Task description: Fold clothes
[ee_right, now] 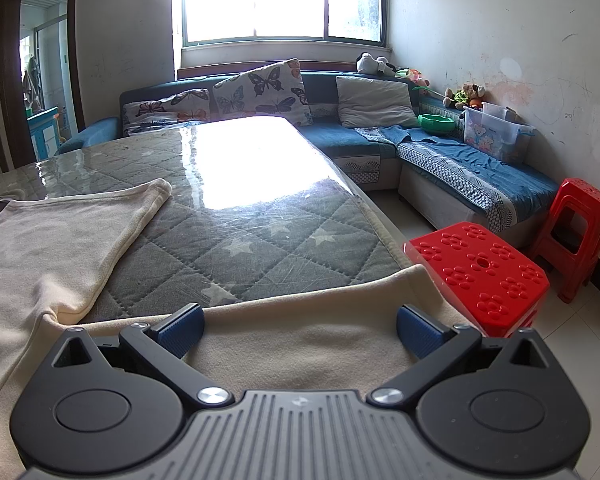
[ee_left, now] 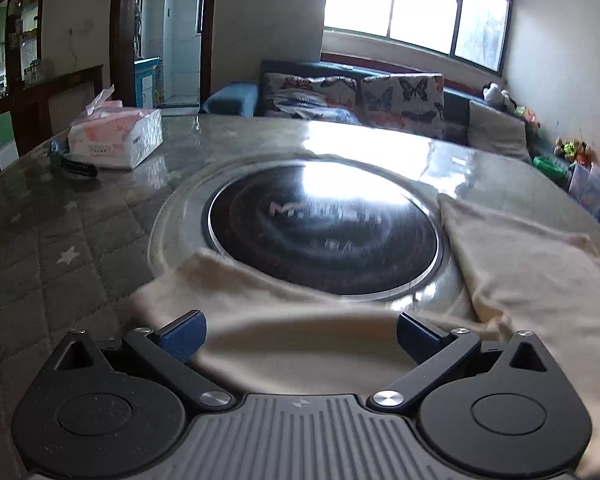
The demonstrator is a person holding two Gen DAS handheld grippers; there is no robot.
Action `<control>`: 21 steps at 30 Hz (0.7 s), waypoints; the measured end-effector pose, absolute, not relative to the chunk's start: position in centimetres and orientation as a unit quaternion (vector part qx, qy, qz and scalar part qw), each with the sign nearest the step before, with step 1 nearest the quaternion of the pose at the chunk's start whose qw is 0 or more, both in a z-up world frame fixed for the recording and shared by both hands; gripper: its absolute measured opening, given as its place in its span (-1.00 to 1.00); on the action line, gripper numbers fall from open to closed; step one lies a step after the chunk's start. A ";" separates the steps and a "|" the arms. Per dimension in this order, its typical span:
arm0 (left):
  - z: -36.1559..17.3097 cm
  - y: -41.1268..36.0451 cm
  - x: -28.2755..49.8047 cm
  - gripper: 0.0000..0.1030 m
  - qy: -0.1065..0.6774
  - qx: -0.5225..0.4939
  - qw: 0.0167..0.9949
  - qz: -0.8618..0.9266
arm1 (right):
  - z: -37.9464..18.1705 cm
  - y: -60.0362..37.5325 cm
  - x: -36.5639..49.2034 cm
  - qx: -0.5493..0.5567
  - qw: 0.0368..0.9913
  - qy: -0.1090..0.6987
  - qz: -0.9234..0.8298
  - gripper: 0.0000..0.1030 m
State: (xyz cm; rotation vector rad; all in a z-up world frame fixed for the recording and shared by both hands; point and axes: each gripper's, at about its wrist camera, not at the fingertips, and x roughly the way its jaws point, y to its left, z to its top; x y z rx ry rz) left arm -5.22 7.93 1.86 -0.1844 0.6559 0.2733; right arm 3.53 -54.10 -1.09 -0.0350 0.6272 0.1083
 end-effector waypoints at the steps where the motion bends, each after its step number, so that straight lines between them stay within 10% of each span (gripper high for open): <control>1: 1.8 8.3 -4.7 1.00 0.324 -0.091 0.931 0.140 | -1.1 -54.1 3.5 -0.017 0.950 0.308 0.053 1.00; 21: 1.9 10.3 -4.5 1.00 0.315 -0.022 0.923 0.219 | -1.2 -54.1 3.6 -0.018 0.950 0.308 0.053 1.00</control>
